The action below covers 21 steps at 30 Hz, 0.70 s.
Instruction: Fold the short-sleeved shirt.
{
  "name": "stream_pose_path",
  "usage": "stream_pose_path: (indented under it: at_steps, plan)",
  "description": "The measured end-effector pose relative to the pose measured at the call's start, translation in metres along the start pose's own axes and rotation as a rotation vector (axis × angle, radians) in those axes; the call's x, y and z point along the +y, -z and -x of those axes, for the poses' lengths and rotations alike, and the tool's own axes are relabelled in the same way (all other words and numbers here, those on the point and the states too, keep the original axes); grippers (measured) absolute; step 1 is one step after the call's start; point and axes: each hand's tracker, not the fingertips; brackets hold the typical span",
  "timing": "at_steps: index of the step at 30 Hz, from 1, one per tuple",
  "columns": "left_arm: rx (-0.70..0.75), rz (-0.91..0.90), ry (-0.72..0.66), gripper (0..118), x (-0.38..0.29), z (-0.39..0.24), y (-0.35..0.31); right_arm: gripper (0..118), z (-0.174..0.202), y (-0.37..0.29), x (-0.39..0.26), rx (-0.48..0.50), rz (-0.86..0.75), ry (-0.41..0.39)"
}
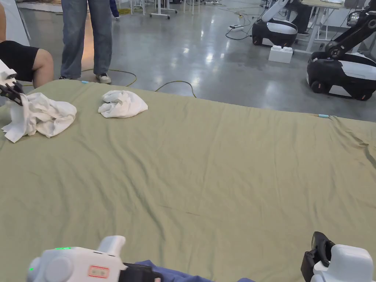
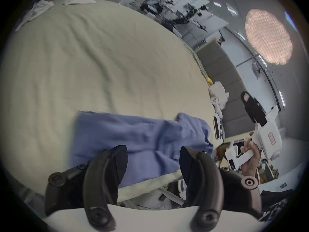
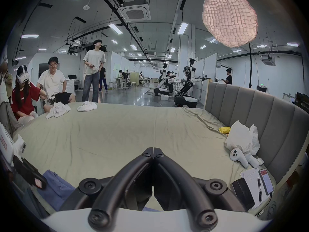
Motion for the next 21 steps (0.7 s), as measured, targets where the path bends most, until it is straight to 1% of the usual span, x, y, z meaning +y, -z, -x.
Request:
stream_pose_path:
  at_steps: [2,4,5,8,10,12,14,15,18,19,21]
  plan:
    - [0.041,-0.02,-0.041,73,-0.001,0.027,-0.013,0,-0.001,0.001,0.001,0.005,-0.002,0.005]
    - [0.014,-0.02,-0.064,74,0.002,0.06,-0.017,0,0.0,0.001,0.001,0.002,-0.005,0.002]
    - [0.013,-0.009,-0.089,75,0.0,0.07,-0.016,0,0.0,0.001,0.002,0.003,-0.005,0.001]
    - [-0.053,0.054,-0.161,76,-0.006,0.097,0.001,0,0.002,0.0,0.001,0.005,0.0,0.003]
    - [-0.137,0.083,-0.177,76,-0.011,0.103,0.015,0,0.003,0.0,0.0,0.005,0.003,0.001]
    - [-0.195,0.1,-0.166,76,-0.016,0.083,0.027,0,0.003,-0.001,-0.001,0.005,0.007,0.0]
    - [-0.224,0.075,-0.138,76,-0.016,0.078,0.035,0,0.003,-0.002,-0.002,0.005,0.012,0.002]
    - [-0.252,0.062,-0.126,76,-0.016,0.086,0.042,0,0.003,-0.002,-0.002,0.002,0.014,0.001]
    - [-0.275,0.069,-0.14,75,-0.012,0.086,0.053,0,0.002,-0.003,-0.003,0.0,0.019,0.006]
    - [-0.284,0.062,-0.146,75,-0.011,0.097,0.056,0,0.002,-0.004,-0.003,-0.001,0.019,0.005]
    - [-0.318,0.046,-0.17,73,-0.01,0.099,0.06,0,0.001,-0.004,-0.003,-0.002,0.02,0.004]
